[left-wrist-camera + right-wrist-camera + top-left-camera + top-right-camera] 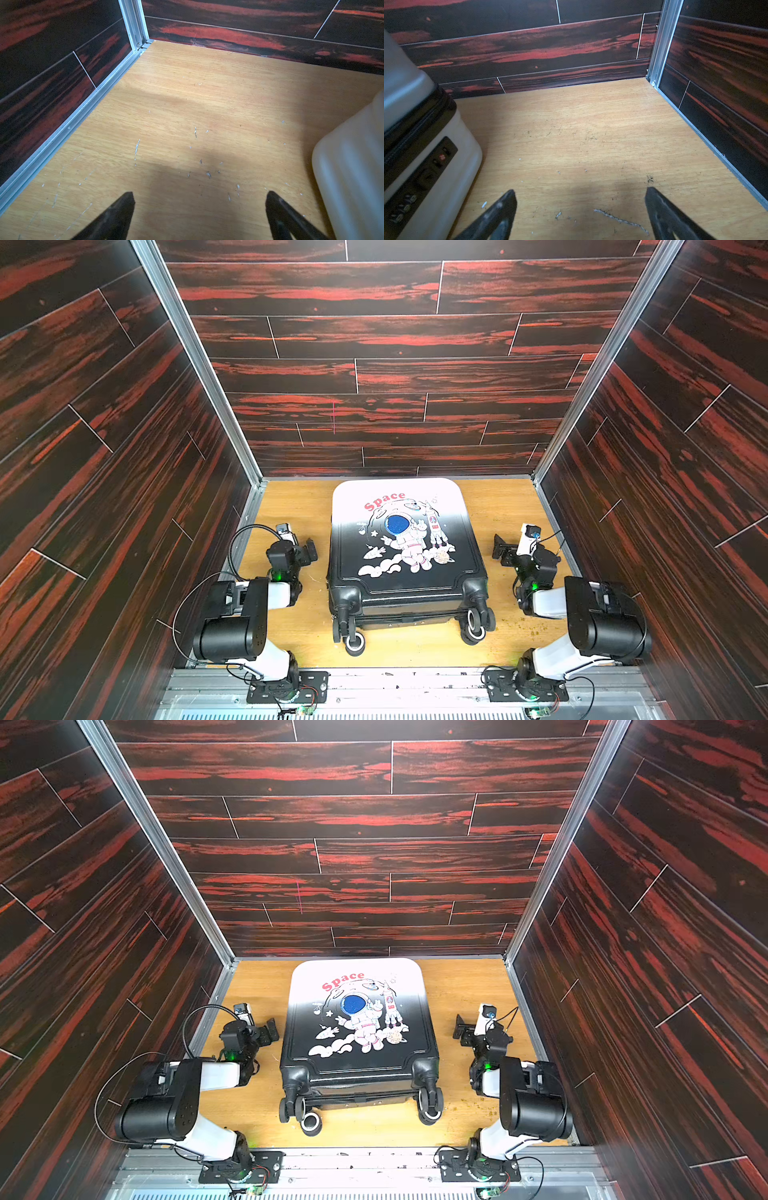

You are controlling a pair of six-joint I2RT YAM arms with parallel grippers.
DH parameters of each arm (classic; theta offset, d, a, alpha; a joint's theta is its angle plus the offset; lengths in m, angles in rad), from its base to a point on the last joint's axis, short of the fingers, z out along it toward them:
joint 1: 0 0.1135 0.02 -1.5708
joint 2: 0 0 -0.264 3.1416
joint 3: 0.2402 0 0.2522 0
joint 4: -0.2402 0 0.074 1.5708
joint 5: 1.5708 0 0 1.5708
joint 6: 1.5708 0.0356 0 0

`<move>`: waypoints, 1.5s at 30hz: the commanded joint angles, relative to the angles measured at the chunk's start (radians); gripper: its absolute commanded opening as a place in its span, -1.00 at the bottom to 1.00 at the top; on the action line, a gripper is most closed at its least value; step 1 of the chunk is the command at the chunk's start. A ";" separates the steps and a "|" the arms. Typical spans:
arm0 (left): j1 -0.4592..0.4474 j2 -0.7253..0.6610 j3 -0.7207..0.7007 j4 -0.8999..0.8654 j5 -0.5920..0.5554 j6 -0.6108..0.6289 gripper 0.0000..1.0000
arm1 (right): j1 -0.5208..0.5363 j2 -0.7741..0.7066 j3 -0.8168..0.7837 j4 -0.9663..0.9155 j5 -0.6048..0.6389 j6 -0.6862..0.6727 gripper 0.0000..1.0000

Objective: Open the suitcase zippers
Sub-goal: Move the suitcase to the center of the board.

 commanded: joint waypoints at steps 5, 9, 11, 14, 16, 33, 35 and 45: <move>-0.003 -0.026 0.005 0.010 -0.002 0.009 1.00 | 0.002 -0.008 0.001 0.006 -0.009 0.010 0.97; -0.002 -0.026 0.007 0.010 -0.002 0.008 1.00 | 0.002 -0.008 0.003 0.005 -0.008 0.009 0.97; -0.003 -0.026 0.006 0.009 -0.002 0.009 1.00 | 0.002 -0.008 0.002 0.006 -0.008 0.010 0.97; -0.002 -0.026 0.007 0.008 -0.003 0.008 1.00 | 0.002 -0.008 0.002 0.008 -0.008 0.009 0.97; -0.003 -0.026 0.007 0.009 -0.002 0.009 1.00 | 0.002 -0.008 0.000 0.009 -0.008 0.010 0.97; -0.206 -0.578 0.442 -0.767 -0.158 -0.226 1.00 | 0.247 -0.603 0.542 -0.967 0.155 0.083 0.97; -0.287 -0.643 0.527 -0.972 -0.073 -0.205 1.00 | 0.400 -0.630 0.629 -1.089 0.175 0.030 0.97; -0.477 -0.986 0.576 -1.690 -0.187 -0.602 1.00 | 0.563 -0.638 0.990 -1.682 -0.012 0.418 0.97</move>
